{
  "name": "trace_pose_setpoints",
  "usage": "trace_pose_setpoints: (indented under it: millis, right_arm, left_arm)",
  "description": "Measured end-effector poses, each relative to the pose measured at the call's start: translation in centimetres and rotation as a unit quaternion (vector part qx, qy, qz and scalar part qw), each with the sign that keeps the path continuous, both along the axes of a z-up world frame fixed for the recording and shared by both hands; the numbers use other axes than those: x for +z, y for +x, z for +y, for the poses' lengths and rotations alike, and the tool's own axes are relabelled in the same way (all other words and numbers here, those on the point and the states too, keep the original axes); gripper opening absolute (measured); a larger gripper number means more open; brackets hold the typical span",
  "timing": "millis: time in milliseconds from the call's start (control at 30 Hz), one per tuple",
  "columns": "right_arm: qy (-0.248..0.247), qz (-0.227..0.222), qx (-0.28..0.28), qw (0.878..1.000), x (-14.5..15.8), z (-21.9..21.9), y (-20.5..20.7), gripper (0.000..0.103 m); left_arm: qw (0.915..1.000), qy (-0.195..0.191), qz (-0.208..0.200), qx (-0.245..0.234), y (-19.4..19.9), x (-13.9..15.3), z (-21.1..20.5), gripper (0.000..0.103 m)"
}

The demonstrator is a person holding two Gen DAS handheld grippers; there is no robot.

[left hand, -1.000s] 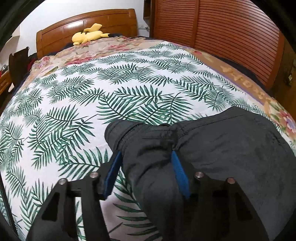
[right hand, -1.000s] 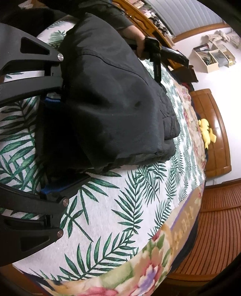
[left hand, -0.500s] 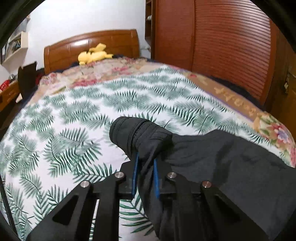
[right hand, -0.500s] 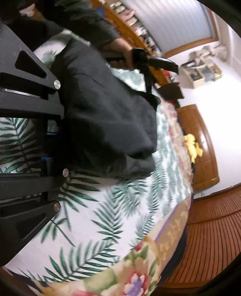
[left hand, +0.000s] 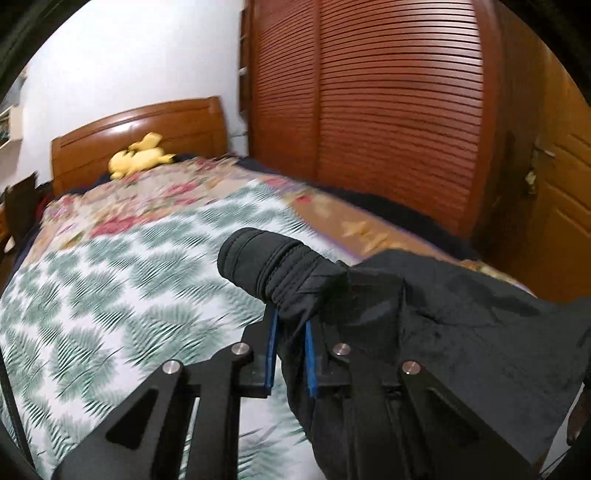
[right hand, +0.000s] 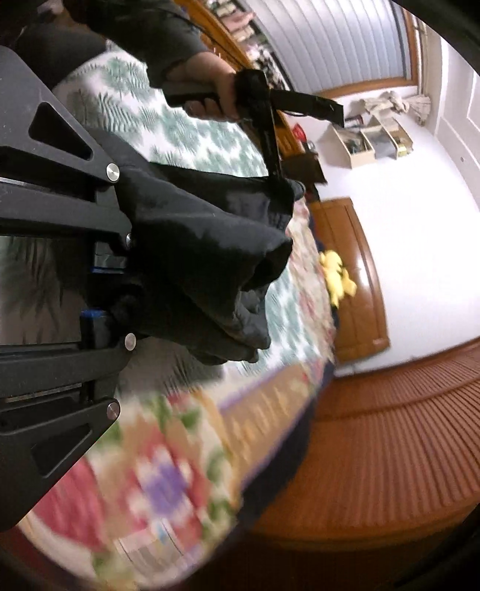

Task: Fold large clothes
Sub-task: 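Lift the bundle with both tools and carry it toward the wardrobe-side bed edge, then lower the bundle onto the bed edge and open both tools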

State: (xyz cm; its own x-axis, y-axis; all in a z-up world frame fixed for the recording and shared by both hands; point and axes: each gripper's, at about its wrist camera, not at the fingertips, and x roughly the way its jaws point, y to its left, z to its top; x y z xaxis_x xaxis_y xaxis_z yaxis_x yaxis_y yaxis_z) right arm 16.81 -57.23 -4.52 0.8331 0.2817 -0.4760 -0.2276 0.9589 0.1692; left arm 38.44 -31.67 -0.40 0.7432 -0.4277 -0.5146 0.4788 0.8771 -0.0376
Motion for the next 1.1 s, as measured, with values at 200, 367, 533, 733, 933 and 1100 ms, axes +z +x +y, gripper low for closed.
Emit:
trace_pose_setpoints:
  millis: [200, 367, 533, 733, 933, 1100]
  right_arm:
    - [-0.023, -0.027, -0.072, 0.997, 3.8, -8.1, -2.1, 0.010]
    - [-0.010, -0.029, -0.130, 0.991, 4.7, -14.0, -4.2, 0.010]
    - [0.018, 0.006, -0.166, 0.986, 2.4, -17.9, -6.8, 0.010]
    - [0.015, 0.053, -0.214, 0.975, -0.1, -19.8, -8.0, 0.022]
    - [-0.031, 0.043, -0.275, 0.960, 2.3, -20.0, -9.8, 0.048]
    - [-0.067, 0.002, -0.266, 0.962, 5.0, -18.0, -10.6, 0.048]
  left_arm:
    - [0.9982, -0.017, -0.007, -0.058, -0.1, 2.7, -10.3, 0.009]
    - [0.9948, -0.014, 0.001, -0.101, -1.2, 2.7, -16.6, 0.009]
    - [0.9908, 0.032, -0.001, -0.132, -2.8, 0.8, -20.2, 0.010]
    - [0.9924, 0.051, 0.012, -0.112, -3.4, 0.0, -20.4, 0.011]
    - [0.9899, 0.049, 0.013, -0.132, -5.0, 0.3, -19.1, 0.014]
    - [0.9879, 0.030, 0.010, -0.152, -7.7, 1.1, -17.2, 0.018]
